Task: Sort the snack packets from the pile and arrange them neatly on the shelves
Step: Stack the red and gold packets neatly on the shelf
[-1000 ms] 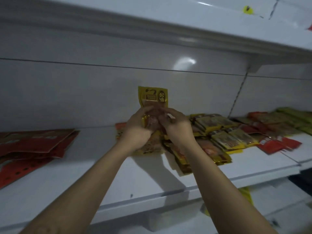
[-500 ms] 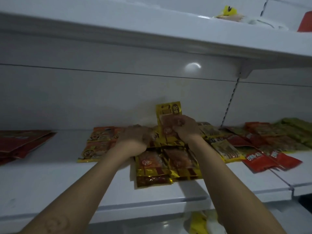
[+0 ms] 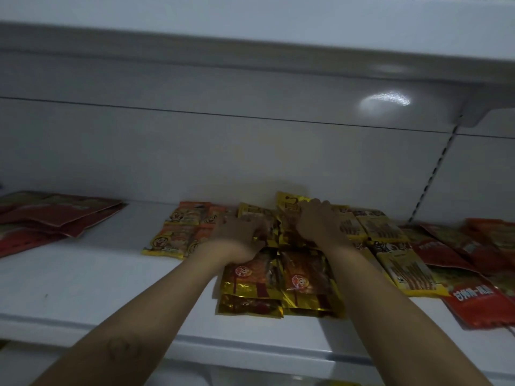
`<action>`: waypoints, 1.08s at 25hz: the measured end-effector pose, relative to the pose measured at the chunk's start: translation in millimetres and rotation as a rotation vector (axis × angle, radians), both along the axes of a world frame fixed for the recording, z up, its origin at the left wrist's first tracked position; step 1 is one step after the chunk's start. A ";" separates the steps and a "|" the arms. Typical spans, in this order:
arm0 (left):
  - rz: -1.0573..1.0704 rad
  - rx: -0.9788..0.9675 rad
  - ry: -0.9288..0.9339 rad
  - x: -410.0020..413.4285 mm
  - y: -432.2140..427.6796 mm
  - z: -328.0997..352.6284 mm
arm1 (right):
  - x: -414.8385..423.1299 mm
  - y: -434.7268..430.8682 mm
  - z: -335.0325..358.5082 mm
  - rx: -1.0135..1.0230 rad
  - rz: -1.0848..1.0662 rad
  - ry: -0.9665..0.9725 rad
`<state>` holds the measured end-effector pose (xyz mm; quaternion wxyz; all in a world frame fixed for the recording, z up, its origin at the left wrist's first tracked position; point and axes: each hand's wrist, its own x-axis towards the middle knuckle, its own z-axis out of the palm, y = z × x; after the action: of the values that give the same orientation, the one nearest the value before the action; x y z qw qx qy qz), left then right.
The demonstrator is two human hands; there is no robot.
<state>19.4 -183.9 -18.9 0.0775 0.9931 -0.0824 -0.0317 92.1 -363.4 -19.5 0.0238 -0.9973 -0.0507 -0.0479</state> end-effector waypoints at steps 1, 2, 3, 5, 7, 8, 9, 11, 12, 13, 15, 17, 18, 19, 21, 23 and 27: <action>-0.001 0.003 0.000 0.3 -0.4 -0.9 | -0.8 0.2 -1.4 0.064 0.064 -0.013; -0.003 0.002 -0.003 0.7 -0.8 -1.8 | -0.1 -0.2 -3.4 0.116 0.128 -0.007; -0.007 0.000 -0.007 1.6 -0.9 -2.9 | -1.2 -0.1 -3.2 0.128 0.170 0.030; -0.014 -0.007 -0.017 3.8 -0.5 -4.7 | -1.4 -0.4 -6.8 0.112 0.181 0.104; -0.023 -0.001 -0.035 4.8 2.1 -5.2 | -1.3 0.1 -9.6 0.114 0.168 0.100; -0.031 -0.005 -0.046 5.3 4.9 -5.4 | -1.5 1.0 -9.4 0.117 0.159 0.075; -0.044 -0.018 -0.053 5.1 9.0 -4.6 | -2.9 2.6 -7.2 0.120 0.141 0.040; -0.074 -0.059 -0.072 4.4 20.5 -3.6 | -5.5 9.1 1.2 0.114 0.119 -0.028; -0.077 -0.070 -0.076 3.9 28.3 -3.0 | -7.1 15.5 7.8 0.098 0.129 -0.042; -0.067 -0.071 -0.080 3.8 37.2 -1.6 | -9.7 25.2 15.6 0.074 0.146 -0.040; -0.044 -0.054 -0.129 4.5 60.4 1.0 | -16.2 53.5 29.5 0.036 0.204 -0.046; -0.028 -0.034 -0.184 2.3 93.2 3.0 | -20.8 94.2 37.7 0.029 0.264 -0.046; -0.012 -0.024 -0.203 0.9 112.1 4.3 | -22.8 116.5 40.0 0.029 0.287 -0.040; 0.011 -0.018 -0.224 -2.1 133.7 6.6 | -24.8 141.1 41.3 0.029 0.310 -0.027; 0.083 -0.001 -0.260 -8.8 184.1 7.9 | -28.4 195.7 43.1 0.056 0.369 0.012; 0.158 0.004 -0.267 -16.4 237.4 4.7 | -32.7 250.6 40.7 0.096 0.436 0.025; 0.252 -0.065 -0.422 -51.0 335.6 -4.6 | -44.0 354.2 22.4 0.121 0.514 0.092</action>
<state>-31.6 151.7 -23.6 0.0938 0.9771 0.0269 0.1889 48.2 -9.2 2.9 0.0972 -0.9496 -0.2981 0.0021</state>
